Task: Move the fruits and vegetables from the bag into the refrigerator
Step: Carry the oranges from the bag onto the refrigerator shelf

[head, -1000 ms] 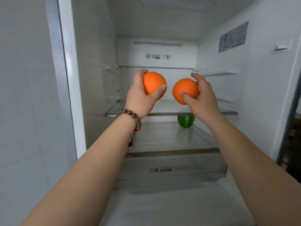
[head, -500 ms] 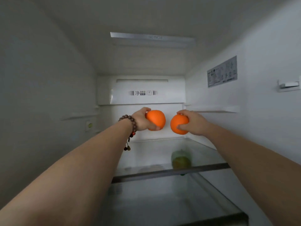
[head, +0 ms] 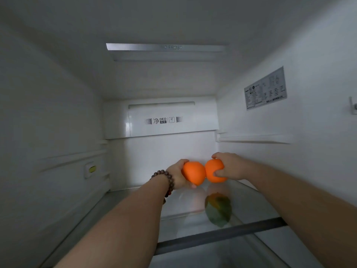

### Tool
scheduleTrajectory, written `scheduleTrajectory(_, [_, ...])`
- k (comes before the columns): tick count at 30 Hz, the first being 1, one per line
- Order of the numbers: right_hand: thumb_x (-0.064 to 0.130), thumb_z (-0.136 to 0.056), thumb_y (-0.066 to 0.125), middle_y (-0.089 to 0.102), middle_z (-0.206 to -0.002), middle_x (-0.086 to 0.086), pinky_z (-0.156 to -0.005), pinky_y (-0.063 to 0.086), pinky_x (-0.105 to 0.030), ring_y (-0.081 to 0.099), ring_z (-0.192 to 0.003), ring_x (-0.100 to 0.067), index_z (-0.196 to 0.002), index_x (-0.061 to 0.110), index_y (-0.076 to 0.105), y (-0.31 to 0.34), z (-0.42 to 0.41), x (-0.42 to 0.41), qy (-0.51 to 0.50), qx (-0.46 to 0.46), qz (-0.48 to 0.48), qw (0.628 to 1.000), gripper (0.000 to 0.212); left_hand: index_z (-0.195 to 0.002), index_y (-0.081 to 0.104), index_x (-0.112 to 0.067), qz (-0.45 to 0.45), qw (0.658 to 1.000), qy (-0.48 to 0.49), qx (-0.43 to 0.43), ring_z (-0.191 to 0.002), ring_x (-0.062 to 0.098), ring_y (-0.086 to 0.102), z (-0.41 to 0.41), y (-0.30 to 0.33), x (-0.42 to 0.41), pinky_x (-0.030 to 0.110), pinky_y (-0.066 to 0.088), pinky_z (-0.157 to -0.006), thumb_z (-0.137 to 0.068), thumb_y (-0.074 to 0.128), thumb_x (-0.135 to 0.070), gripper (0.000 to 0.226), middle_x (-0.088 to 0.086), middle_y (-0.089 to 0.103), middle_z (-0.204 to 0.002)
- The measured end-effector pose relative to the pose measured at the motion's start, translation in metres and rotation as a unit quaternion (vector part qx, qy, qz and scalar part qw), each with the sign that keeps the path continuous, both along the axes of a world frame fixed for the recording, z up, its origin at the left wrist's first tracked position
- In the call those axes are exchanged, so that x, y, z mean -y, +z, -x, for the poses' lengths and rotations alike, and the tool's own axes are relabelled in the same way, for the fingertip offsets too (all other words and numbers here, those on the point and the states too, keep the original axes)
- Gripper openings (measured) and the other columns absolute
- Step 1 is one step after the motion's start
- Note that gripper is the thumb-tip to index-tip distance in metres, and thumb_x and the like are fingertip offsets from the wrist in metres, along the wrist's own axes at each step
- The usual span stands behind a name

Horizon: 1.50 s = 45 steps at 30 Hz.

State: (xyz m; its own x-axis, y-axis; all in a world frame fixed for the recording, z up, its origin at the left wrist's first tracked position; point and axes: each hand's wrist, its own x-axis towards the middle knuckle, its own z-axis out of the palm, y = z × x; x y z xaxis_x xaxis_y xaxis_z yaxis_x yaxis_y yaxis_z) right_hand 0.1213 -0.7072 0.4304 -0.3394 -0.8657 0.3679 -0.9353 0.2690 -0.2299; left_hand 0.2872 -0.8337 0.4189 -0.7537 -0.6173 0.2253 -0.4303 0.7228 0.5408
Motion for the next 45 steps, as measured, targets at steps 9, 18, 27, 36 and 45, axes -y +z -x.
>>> scheduleTrajectory(9, [0.036, -0.081, 0.067, 0.013, -0.154, -0.014, -0.103, 0.035, -0.035, 0.034, -0.134, -0.031, -0.148, 0.018, 0.013, -0.003, -0.013, -0.01, -0.003, -0.012, 0.025, 1.0, 0.088, -0.15, 0.0, -0.028, -0.054, 0.998, -0.014, -0.024, -0.136, 0.024, 0.035, -0.012, -0.002, 0.0, 0.038, 0.03, -0.111, -0.068, 0.083, -0.026, 0.117, 0.009, 0.028, -0.152])
scheduleTrajectory(18, [0.041, -0.079, 0.069, 0.0, -0.157, -0.013, -0.112, 0.027, -0.039, 0.019, -0.142, -0.032, -0.149, 0.021, 0.007, -0.009, -0.046, -0.045, -0.008, 0.005, 0.025, 1.0, 0.096, -0.151, 0.005, -0.023, 0.027, 0.999, 0.006, -0.031, -0.139, 0.024, 0.03, -0.027, 0.013, -0.027, 0.036, 0.031, -0.109, -0.073, 0.078, -0.037, 0.107, 0.006, 0.023, -0.155])
scheduleTrajectory(27, [0.034, -0.09, 0.054, 0.032, -0.149, -0.009, -0.112, 0.029, -0.042, 0.034, -0.135, -0.026, -0.143, 0.018, 0.032, -0.033, -0.106, -0.099, -0.011, -0.013, 0.165, 0.986, 0.059, -0.148, 0.018, -0.012, 0.197, 0.975, -0.035, -0.093, -0.134, 0.024, 0.036, -0.055, 0.017, -0.109, 0.031, 0.029, -0.107, -0.091, 0.054, -0.039, 0.073, 0.01, 0.032, -0.15])
scheduleTrajectory(36, [0.03, -0.096, 0.041, 0.046, -0.14, -0.014, -0.11, 0.016, -0.022, 0.037, -0.133, -0.029, -0.135, 0.007, 0.046, -0.109, -0.16, -0.181, -0.099, -0.084, 0.224, 0.966, 0.045, -0.148, 0.02, -0.012, 0.271, 0.939, -0.123, -0.173, -0.143, 0.021, 0.017, -0.083, -0.042, -0.196, 0.036, 0.019, -0.116, -0.094, 0.046, -0.035, 0.064, 0.008, 0.023, -0.154])
scheduleTrajectory(45, [0.033, -0.097, 0.044, 0.037, -0.148, -0.007, -0.113, 0.009, -0.018, 0.024, -0.141, -0.017, -0.138, 0.013, 0.044, -0.184, -0.215, -0.28, -0.215, -0.015, 0.224, 0.951, 0.046, -0.146, 0.029, -0.01, 0.203, 0.938, -0.191, -0.207, -0.141, 0.024, 0.025, -0.101, -0.131, -0.256, 0.039, 0.023, -0.115, -0.092, 0.05, -0.038, 0.064, 0.01, 0.031, -0.152])
